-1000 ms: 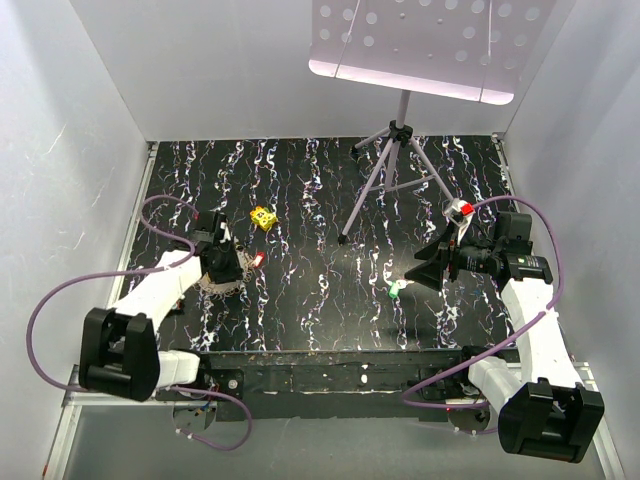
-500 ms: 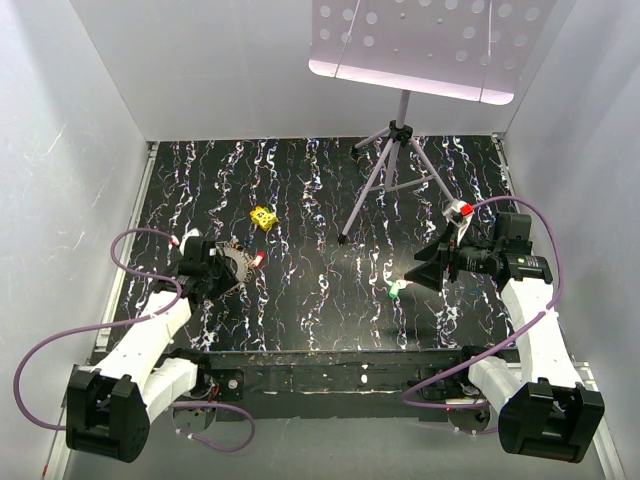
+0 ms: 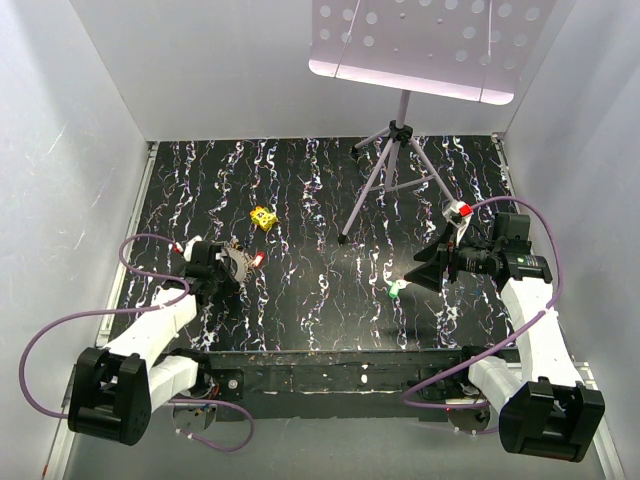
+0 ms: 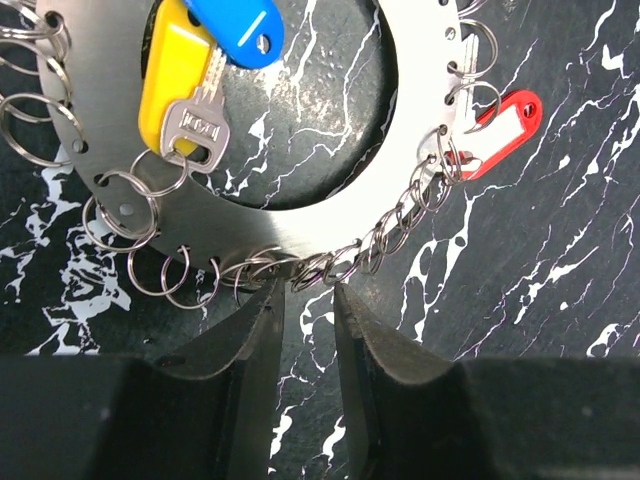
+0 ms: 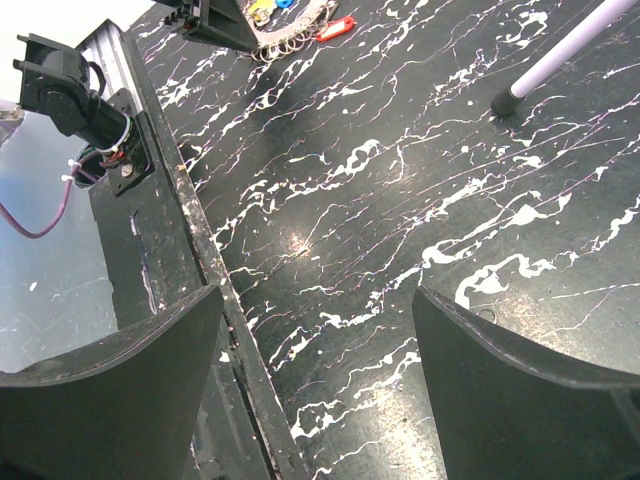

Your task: Put the keys on the keyring

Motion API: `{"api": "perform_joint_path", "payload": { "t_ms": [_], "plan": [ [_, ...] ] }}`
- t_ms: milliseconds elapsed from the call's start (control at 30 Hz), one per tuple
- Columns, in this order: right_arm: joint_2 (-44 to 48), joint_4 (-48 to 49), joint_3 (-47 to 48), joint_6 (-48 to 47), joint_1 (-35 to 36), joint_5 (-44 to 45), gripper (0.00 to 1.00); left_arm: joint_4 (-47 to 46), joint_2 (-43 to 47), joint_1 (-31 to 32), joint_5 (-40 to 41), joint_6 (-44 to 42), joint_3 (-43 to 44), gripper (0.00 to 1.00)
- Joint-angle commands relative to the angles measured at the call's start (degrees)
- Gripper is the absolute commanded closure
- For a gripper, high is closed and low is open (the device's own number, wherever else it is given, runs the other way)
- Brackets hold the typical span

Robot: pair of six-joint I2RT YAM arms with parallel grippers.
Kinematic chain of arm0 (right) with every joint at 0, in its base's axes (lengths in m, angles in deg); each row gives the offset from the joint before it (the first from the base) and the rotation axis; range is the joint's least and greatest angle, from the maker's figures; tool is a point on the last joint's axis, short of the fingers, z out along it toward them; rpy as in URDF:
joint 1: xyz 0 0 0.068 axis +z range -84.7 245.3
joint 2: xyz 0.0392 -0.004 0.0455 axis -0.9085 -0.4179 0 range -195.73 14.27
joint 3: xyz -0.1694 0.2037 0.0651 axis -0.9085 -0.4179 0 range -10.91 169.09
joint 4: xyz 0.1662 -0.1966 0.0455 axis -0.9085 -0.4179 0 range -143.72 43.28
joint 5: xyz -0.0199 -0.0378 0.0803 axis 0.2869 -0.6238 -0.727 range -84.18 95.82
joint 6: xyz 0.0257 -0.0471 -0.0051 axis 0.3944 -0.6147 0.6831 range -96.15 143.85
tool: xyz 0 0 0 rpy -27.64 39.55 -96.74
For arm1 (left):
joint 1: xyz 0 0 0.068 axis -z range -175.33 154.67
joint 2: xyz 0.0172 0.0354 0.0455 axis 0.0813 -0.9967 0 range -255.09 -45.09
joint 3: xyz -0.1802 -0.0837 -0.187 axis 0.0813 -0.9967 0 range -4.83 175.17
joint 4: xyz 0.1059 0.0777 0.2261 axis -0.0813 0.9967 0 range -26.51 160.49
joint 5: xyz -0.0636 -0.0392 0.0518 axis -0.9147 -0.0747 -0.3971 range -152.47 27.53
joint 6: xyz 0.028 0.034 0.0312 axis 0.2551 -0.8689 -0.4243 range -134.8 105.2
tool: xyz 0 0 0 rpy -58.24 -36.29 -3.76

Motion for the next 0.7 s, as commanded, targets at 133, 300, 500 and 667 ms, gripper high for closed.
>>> {"api": "perform_joint_path", "payload": {
  "t_ms": [133,300,500,667],
  "plan": [
    [-0.2,0.0,2.3,-0.6,0.3,-1.0,0.15,-5.0,-1.0,0.5,0.0,-0.7,-0.6,0.79],
    [-0.3,-0.1,2.3,-0.7,0.4,-0.9,0.15,-4.3,0.2,0.7,-0.1,-1.3,-0.7,0.80],
    [-0.3,0.0,2.4,-0.8,0.4,-0.9,0.15,-2.5,3.5,1.1,0.8,-1.3,-0.7,0.80],
    [-0.5,-0.1,2.4,-0.8,0.5,-0.8,0.15,-2.1,4.6,1.4,0.2,-1.4,-0.8,0.81]
  ]
}}
